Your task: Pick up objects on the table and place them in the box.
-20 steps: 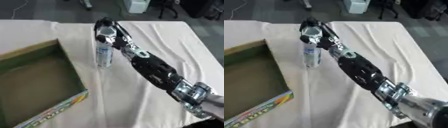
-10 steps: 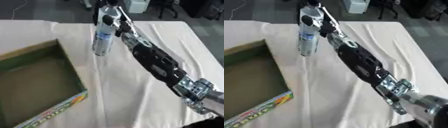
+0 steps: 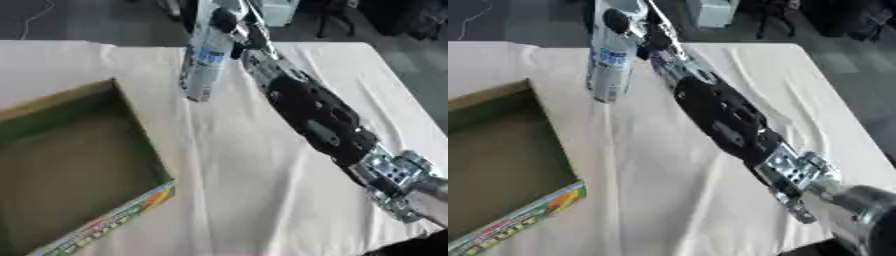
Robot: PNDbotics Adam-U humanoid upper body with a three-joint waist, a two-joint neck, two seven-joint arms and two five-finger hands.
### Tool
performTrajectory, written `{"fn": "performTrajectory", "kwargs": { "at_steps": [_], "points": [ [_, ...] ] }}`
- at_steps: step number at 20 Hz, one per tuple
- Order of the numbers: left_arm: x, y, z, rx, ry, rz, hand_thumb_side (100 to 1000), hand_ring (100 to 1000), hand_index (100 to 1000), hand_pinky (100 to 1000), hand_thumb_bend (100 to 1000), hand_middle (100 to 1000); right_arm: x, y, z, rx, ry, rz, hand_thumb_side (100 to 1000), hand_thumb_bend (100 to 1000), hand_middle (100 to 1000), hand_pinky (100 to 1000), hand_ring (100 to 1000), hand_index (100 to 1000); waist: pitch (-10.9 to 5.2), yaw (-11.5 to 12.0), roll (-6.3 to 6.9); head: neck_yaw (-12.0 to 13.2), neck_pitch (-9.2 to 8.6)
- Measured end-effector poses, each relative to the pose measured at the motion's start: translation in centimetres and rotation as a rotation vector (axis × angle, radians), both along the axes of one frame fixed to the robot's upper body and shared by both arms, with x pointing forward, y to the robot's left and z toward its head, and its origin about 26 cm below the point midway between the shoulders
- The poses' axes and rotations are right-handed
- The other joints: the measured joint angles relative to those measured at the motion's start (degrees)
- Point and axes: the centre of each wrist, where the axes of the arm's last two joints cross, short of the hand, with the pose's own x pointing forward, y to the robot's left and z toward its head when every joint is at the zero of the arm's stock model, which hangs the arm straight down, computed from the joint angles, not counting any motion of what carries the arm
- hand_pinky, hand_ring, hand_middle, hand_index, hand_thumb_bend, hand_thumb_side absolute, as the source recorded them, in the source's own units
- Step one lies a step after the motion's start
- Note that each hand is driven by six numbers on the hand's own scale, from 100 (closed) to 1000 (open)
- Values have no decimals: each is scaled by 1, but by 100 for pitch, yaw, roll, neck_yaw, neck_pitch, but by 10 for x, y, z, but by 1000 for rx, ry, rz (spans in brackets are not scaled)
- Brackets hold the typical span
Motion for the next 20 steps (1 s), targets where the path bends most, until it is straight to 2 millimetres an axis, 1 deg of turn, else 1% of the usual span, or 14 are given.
{"fn": "performTrajectory", "kwargs": {
  "at_steps": [3,7,13,20],
  "points": [
    [0,0,1,0,-4,-5,1000,835,787,773,167,840,-4,9,9,-7,-20,65,100,582,100,100,100,138,-1,6,0,-1,0],
    [0,-1,4,-2,-10,-12,1000,834,788,774,167,839,-9,17,17,-25,-36,135,100,584,100,100,100,140,-8,38,0,-3,0],
    [0,-4,13,-11,-33,-28,1000,831,789,775,168,838,-11,23,17,-40,-22,208,100,588,100,100,100,148,-28,111,-2,-10,0],
    [-1,-10,24,-30,-52,-59,1000,829,790,777,168,837,-16,32,18,-65,-17,294,100,597,100,100,100,157,-61,262,-24,-159,0]
  ]
}}
